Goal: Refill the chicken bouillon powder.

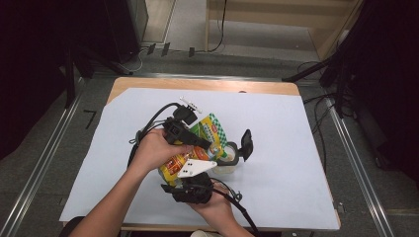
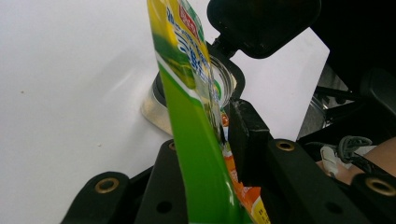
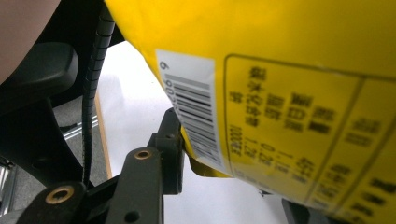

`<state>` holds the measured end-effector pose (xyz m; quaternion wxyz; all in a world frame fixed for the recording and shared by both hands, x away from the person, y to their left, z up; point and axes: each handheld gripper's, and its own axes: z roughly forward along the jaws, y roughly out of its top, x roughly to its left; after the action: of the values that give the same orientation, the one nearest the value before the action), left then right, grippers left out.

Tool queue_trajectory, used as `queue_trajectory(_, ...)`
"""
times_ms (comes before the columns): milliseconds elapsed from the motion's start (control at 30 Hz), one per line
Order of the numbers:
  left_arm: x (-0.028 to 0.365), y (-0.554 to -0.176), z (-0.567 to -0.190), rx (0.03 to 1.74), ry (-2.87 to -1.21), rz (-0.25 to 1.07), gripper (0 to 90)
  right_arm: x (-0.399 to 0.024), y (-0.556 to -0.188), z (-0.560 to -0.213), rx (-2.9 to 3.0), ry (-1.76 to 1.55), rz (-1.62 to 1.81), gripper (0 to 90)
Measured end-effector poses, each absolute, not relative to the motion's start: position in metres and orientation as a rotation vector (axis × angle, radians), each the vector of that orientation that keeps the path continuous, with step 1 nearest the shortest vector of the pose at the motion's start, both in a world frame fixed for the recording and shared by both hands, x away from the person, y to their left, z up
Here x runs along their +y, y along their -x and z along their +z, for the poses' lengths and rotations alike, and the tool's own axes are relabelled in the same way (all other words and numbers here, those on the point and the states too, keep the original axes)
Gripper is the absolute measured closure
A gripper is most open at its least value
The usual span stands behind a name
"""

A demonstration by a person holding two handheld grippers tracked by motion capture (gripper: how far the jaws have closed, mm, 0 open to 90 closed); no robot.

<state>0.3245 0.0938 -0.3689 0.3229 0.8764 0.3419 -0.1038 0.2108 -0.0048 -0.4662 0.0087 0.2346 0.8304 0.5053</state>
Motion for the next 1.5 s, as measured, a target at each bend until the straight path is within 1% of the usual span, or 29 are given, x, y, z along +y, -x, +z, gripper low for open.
queue_trajectory(333, 0.094, -0.323, -0.362, 0.896, -2.282, -0.28, 77.4, -0.006, -0.21, -0.463, 2.581, -0.796, 1.651, 64.9)
queue_trajectory(567, 0.095, -0.323, -0.361, 0.901, -2.252, -0.28, 71.6, -0.014, -0.219, -0.458, 2.545, -0.917, 1.785, 64.9)
queue_trajectory(733, 0.094, -0.322, -0.361, 0.905, -2.254, -0.269, 73.5, -0.015, -0.218, -0.458, 2.54, -0.903, 1.776, 64.4)
queue_trajectory(900, 0.094, -0.321, -0.361, 0.899, -2.266, -0.246, 81.0, -0.014, -0.217, -0.458, 2.536, -0.875, 1.753, 63.1)
queue_trajectory(1067, 0.094, -0.321, -0.361, 0.904, -2.279, -0.236, 82.8, -0.01, -0.215, -0.458, 2.556, -0.813, 1.698, 57.8)
queue_trajectory(1133, 0.094, -0.321, -0.361, 0.904, -2.282, -0.24, 82.8, -0.008, -0.214, -0.458, 2.561, -0.773, 1.656, 59.2)
queue_trajectory(1200, 0.094, -0.321, -0.361, 0.904, -2.278, -0.242, 82.8, -0.008, -0.212, -0.457, 2.554, -0.751, 1.615, 64.3)
queue_trajectory(1500, 0.093, -0.32, -0.359, 0.897, -2.272, -0.234, 80.9, -0.009, -0.213, -0.457, 2.547, -0.772, 1.624, 65.1)
